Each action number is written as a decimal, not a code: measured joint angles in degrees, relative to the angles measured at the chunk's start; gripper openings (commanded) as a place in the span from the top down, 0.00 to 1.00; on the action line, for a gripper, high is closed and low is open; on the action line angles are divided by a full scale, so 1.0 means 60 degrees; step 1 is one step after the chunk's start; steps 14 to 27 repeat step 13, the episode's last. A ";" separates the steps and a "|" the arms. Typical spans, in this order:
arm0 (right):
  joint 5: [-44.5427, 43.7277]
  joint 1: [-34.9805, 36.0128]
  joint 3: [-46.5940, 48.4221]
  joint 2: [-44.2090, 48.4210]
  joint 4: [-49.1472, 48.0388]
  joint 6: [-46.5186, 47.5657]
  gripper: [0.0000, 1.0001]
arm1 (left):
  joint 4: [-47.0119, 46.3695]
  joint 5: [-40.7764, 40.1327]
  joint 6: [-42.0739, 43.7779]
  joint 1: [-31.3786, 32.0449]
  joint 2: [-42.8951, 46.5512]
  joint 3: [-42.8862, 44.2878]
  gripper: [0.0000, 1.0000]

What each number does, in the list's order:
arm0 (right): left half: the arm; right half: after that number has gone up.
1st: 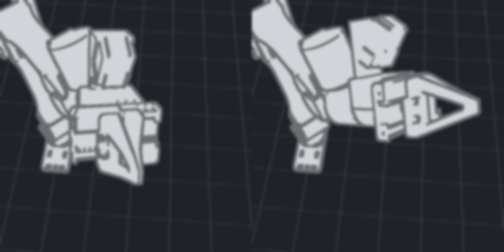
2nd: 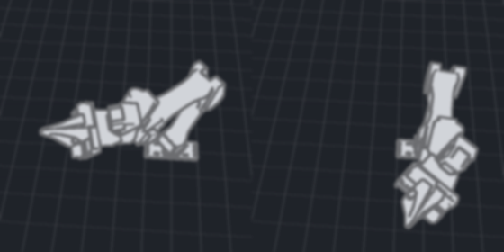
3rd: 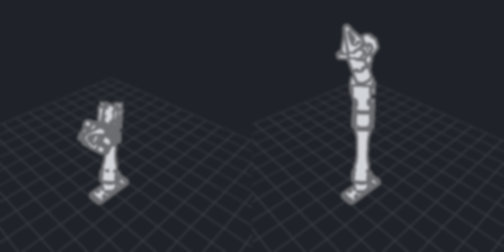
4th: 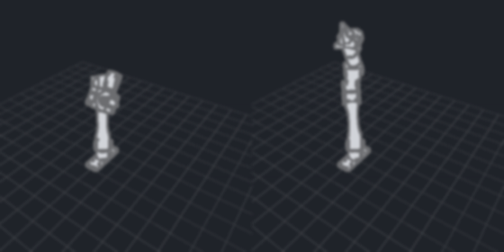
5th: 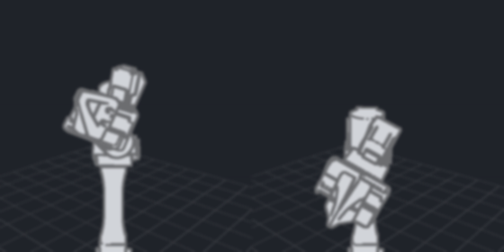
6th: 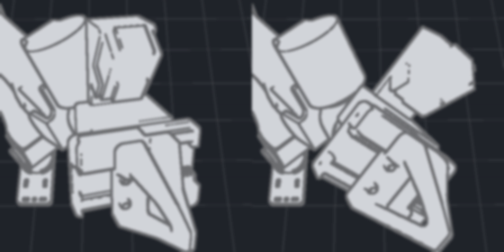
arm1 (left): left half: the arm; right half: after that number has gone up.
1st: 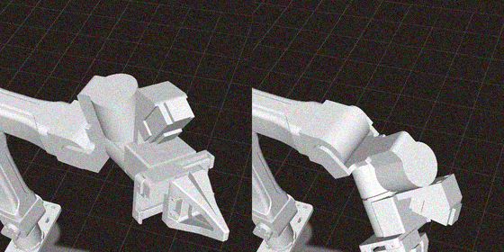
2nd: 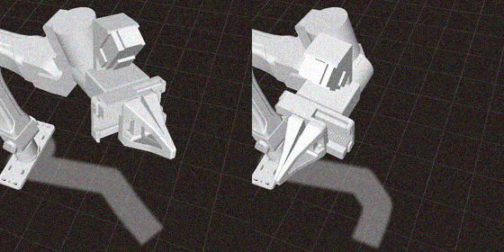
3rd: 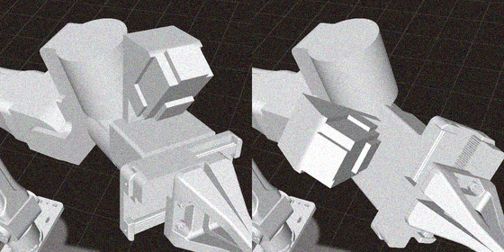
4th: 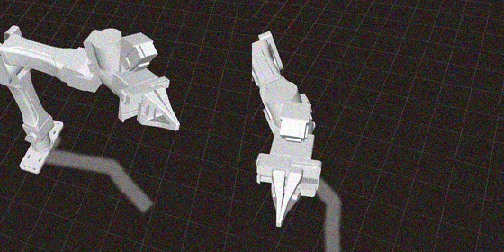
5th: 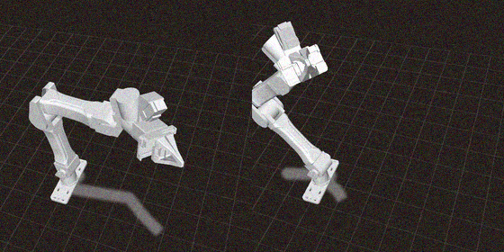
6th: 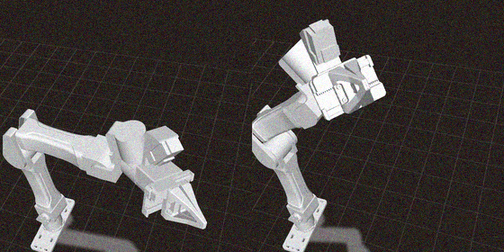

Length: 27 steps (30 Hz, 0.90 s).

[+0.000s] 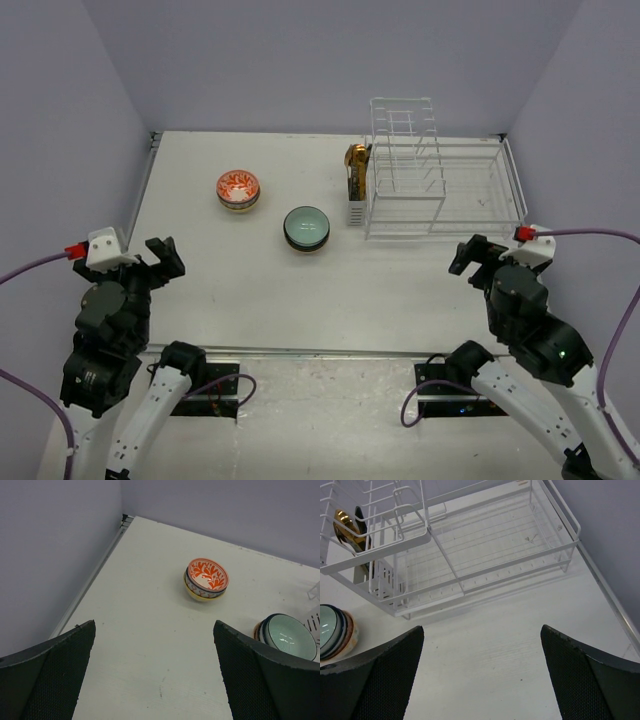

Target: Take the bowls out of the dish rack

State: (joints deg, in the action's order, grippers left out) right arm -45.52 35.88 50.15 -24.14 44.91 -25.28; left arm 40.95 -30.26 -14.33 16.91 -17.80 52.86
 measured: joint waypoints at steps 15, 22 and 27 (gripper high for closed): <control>0.0000 0.0000 -0.0018 0.0047 -0.0270 0.0120 0.01 | -0.0517 0.0171 0.0076 0.0000 -0.0011 -0.0714 0.00; 0.0000 0.0000 -0.0018 0.0047 -0.0270 0.0120 0.01 | -0.0517 0.0171 0.0076 0.0000 -0.0011 -0.0714 0.00; 0.0000 0.0000 -0.0018 0.0047 -0.0270 0.0120 0.01 | -0.0517 0.0171 0.0076 0.0000 -0.0011 -0.0714 0.00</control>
